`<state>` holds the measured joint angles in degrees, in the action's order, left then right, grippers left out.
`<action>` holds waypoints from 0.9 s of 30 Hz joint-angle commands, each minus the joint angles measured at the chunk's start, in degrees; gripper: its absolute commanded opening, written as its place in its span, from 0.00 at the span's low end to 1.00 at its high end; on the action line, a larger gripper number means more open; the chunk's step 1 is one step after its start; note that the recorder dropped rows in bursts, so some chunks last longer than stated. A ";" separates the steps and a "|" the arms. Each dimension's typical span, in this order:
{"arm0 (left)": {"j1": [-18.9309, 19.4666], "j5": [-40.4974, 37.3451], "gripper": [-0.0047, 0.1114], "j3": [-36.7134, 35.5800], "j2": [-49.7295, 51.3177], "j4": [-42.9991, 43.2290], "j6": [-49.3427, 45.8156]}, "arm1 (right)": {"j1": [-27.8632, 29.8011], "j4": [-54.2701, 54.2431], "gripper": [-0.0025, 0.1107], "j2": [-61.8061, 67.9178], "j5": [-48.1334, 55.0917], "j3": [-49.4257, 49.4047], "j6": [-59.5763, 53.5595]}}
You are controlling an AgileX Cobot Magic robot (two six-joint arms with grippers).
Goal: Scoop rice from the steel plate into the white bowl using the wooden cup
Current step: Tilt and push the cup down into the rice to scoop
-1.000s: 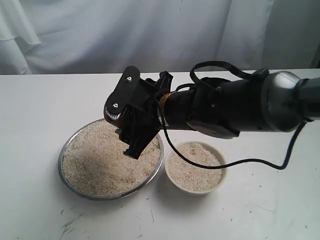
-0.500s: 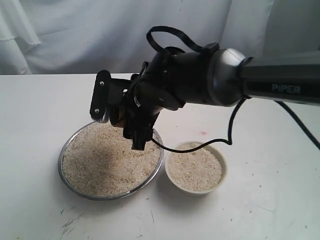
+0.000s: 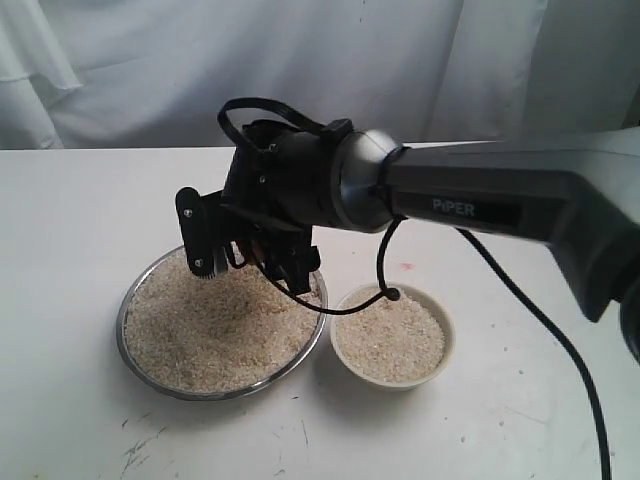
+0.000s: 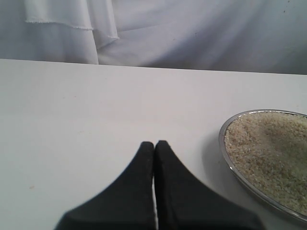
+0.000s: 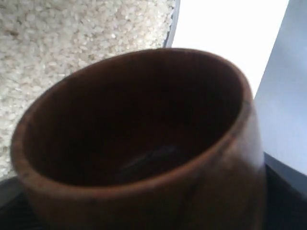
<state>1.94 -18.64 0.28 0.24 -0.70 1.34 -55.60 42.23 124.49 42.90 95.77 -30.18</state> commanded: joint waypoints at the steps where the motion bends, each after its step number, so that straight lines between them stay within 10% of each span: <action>1: -0.16 0.37 0.04 -0.28 -0.24 0.03 0.01 | -0.09 4.84 0.02 0.82 0.48 0.52 -0.35; 27: -0.16 0.37 0.04 -0.28 -0.24 0.03 0.01 | -0.50 32.89 0.02 6.41 2.94 0.64 -1.55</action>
<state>1.94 -18.64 0.28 0.24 -0.70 1.34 -55.92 70.64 129.84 46.28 95.77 -31.69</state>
